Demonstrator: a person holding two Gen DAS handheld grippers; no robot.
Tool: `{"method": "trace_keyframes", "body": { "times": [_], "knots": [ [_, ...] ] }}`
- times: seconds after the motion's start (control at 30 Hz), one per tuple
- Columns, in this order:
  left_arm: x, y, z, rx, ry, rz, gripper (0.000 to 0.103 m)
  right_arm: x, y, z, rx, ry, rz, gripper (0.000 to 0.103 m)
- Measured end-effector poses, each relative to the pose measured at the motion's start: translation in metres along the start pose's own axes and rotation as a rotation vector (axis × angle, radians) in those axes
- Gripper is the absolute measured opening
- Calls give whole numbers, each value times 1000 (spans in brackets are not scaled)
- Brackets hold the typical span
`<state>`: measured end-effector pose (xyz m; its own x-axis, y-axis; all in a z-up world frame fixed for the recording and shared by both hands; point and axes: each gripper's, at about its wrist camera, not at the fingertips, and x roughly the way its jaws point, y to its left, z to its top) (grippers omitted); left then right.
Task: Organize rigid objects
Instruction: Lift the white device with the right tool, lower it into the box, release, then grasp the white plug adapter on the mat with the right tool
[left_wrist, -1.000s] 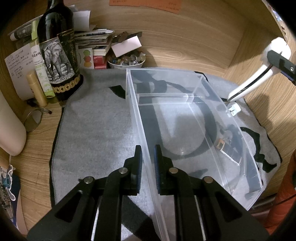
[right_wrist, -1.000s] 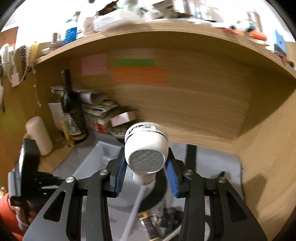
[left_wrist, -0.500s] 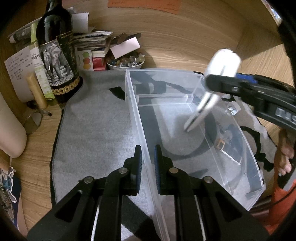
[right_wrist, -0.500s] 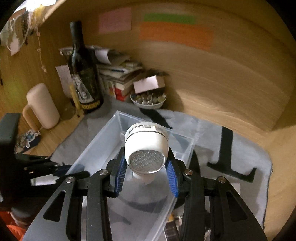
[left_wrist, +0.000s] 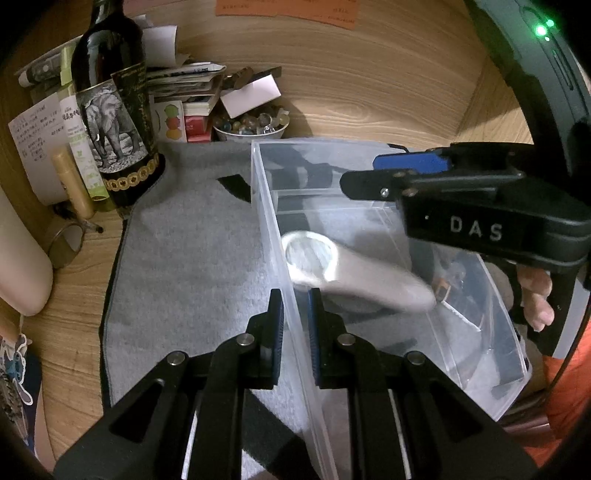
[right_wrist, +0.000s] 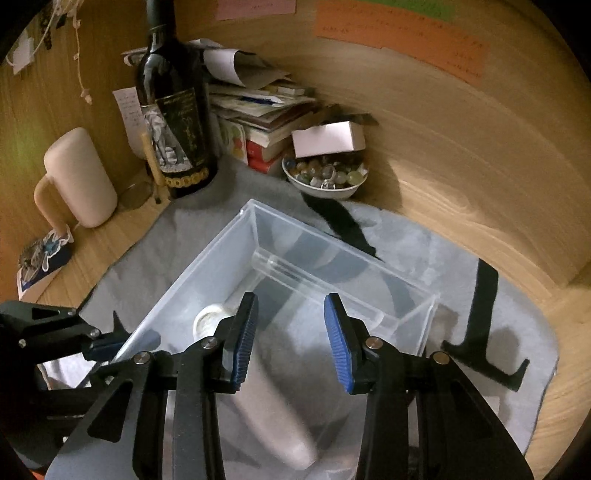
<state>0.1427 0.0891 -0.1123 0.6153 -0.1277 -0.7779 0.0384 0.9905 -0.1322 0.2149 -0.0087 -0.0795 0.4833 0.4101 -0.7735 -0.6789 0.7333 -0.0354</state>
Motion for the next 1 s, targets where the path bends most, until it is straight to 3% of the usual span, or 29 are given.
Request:
{"method": "trace_keyframes", "body": {
  "times": [0.17,0.3,0.53,0.77,1.0],
  "knots": [
    [3,0,2,6,3,3,13,-12,-6,-6,25,-32,-8,35],
    [3,1,2,7,2,2,13,-32,-16,-13,51,-96,-54,67],
    [3,1,2,11,4,6,13,-72,-50,-31,124,-194,-203,84],
    [5,0,0,21,8,17,13,-83,-106,-49,236,-170,-325,84],
    [5,-1,-1,19,13,21,13,-62,-155,-73,365,-81,-339,84]
  ]
}}
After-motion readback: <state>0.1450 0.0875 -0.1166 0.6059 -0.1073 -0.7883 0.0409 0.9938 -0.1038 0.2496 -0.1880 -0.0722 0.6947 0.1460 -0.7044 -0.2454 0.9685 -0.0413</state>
